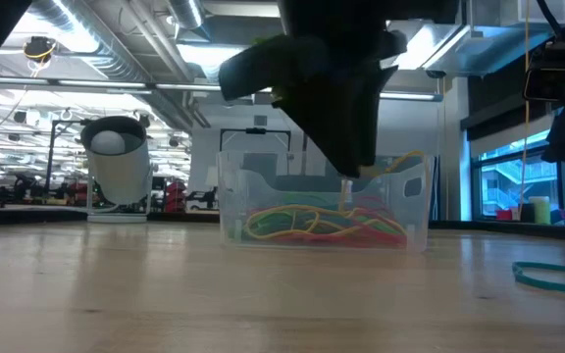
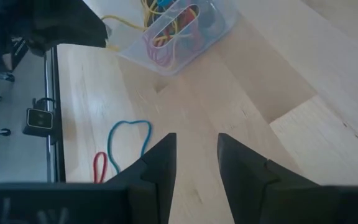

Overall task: Pick and place rubber bands into bin
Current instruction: Put the yellow rubber band into the bin

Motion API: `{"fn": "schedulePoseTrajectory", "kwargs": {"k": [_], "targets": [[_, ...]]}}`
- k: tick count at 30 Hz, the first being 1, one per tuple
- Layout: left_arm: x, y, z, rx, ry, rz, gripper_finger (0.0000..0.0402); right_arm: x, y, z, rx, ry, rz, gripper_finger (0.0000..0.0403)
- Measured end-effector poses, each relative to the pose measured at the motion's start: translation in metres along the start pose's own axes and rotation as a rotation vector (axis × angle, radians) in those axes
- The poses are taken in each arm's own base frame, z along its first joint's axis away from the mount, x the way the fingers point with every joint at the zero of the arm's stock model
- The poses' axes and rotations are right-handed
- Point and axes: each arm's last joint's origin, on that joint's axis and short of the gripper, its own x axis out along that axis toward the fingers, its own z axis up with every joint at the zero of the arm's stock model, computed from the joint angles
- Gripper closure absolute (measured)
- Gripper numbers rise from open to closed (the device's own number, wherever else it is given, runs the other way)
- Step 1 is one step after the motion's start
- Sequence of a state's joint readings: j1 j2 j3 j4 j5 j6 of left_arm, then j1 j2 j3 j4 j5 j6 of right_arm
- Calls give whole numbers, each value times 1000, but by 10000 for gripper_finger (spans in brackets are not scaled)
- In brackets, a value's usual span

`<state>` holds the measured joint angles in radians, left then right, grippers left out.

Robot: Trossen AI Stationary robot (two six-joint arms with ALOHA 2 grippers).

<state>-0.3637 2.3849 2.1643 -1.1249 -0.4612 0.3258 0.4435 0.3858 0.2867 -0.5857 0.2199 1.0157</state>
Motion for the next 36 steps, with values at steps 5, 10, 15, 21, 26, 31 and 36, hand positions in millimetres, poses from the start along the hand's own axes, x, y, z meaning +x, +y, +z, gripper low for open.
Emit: {"fn": "schedulePoseTrajectory", "kwargs": {"k": [5,10,15,21,26,31,36], "targets": [[4,-1,0,60,23,20,284,0,0,0,0,0,1,283],[4,0,-1,93,27,28,333,0,0,0,-1,0,2,283],[5,1,-1,89,26,20,393,0,0,0,-1,-1,2,283],[5,2,-2,78,32,34,399,0,0,0,-2,0,2,283],[-4,7,-1,9,19,52,399,0,0,0,-3,0,2,283],[-14,16,-1,-75,18,78,399,0,0,0,-6,0,2,283],[-25,26,-4,-133,24,84,399,0,0,0,-7,1,2,283]]}}
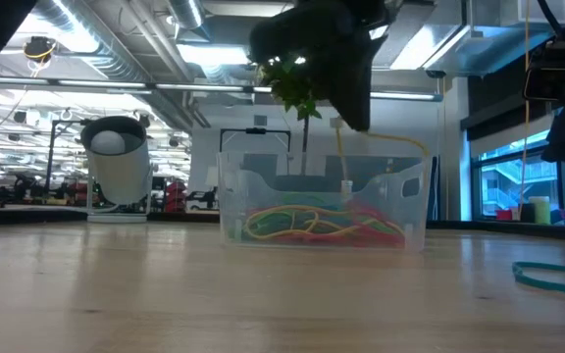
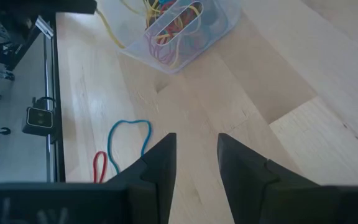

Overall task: Pick and place rubber bands into bin
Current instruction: Put the yellow rubber band into the bin, then put the blue rubber band into the bin

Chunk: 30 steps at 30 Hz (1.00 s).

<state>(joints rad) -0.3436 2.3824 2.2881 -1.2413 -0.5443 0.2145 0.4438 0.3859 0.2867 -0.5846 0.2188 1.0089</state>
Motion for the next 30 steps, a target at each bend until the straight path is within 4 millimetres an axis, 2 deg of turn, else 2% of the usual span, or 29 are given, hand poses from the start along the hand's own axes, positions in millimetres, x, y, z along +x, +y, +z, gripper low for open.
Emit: {"fn": "schedulePoseTrajectory", "kwargs": {"k": [6,14,18,22,30], "targets": [[-5,9,-2,-53,18,34,399,0,0,0,-18,0,-1,283],[7,27,-22,-243,168,-24,400,0,0,0,-18,0,-1,283],[13,36,-26,-336,185,-63,397,0,0,0,-21,2,-3,283],[17,42,-27,-412,182,-70,372,0,0,0,-23,2,-4,283],[19,45,-27,-490,177,-82,290,0,0,0,-24,2,-4,283]]}}
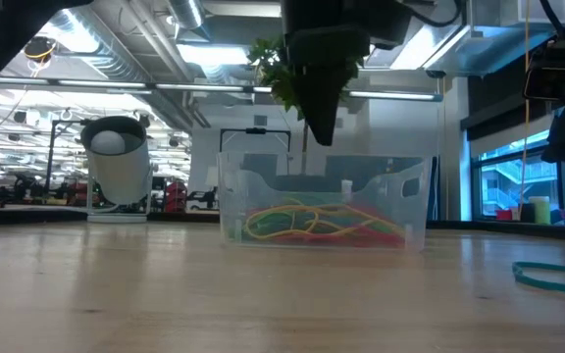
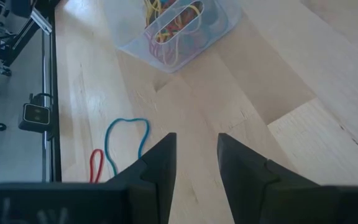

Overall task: Pick and place rubber bands into bin
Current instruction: Put the blue rubber band into the bin

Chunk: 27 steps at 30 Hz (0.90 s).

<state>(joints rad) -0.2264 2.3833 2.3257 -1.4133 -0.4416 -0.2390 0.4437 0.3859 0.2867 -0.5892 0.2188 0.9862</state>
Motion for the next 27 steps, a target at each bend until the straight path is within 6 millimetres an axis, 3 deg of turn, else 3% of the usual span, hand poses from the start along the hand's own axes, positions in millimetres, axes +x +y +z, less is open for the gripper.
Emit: {"fn": "schedulePoseTrajectory", "kwargs": {"k": [5,14,18,21,25,27], "targets": [[-8,2,3,-107,-34,-9,263,0,0,0,1,0,0,283],[-59,19,8,-433,-266,-74,282,0,3,3,-17,-42,26,283],[-67,17,24,-351,-428,-161,312,-1,12,9,-50,-100,96,294],[-63,8,32,-256,-516,-215,351,-3,19,14,-57,-105,98,325],[-46,0,31,-186,-492,-203,395,-3,32,24,-55,-111,49,389],[-41,-4,26,-164,-464,-191,399,-1,42,30,-52,-108,20,394]]}}
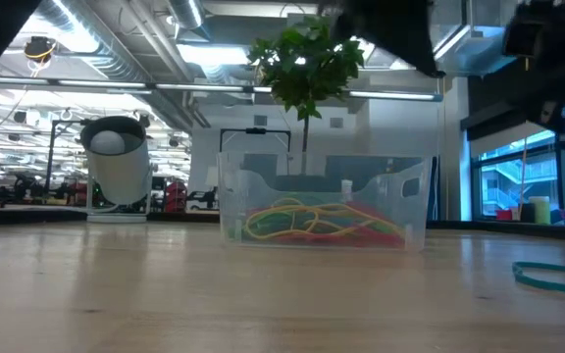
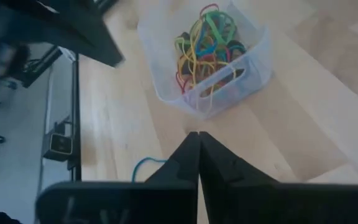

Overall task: Pick and place rubber bands into bin
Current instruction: Put the blue rubber band into the bin

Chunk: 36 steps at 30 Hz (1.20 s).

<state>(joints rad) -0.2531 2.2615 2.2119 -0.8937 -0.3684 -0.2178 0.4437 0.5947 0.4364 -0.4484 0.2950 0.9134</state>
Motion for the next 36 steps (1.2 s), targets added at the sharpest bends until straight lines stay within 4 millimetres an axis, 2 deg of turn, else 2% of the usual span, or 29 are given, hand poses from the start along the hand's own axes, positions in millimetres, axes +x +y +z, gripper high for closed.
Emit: {"fn": "schedulePoseTrajectory", "kwargs": {"k": [3,6,10,13,21,25,31,36], "targets": [[-1,-5,-12,49,34,-6,400,9,16,9,-20,40,-58,398],[-13,-5,-26,84,44,-20,400,23,33,16,-44,129,-168,399],[-34,7,-52,75,-21,-49,400,42,58,20,-76,248,-306,401],[-52,22,-81,32,-85,-88,400,58,75,15,-68,334,-375,397],[-98,64,-165,-138,-229,-139,400,97,96,-28,52,518,-512,355],[-116,76,-190,-207,-340,-192,400,109,97,-52,115,572,-573,323],[-132,87,-212,-285,-423,-239,400,126,94,-76,177,580,-653,280],[-135,86,-218,-291,-427,-261,400,138,89,-87,231,614,-702,272]]}}
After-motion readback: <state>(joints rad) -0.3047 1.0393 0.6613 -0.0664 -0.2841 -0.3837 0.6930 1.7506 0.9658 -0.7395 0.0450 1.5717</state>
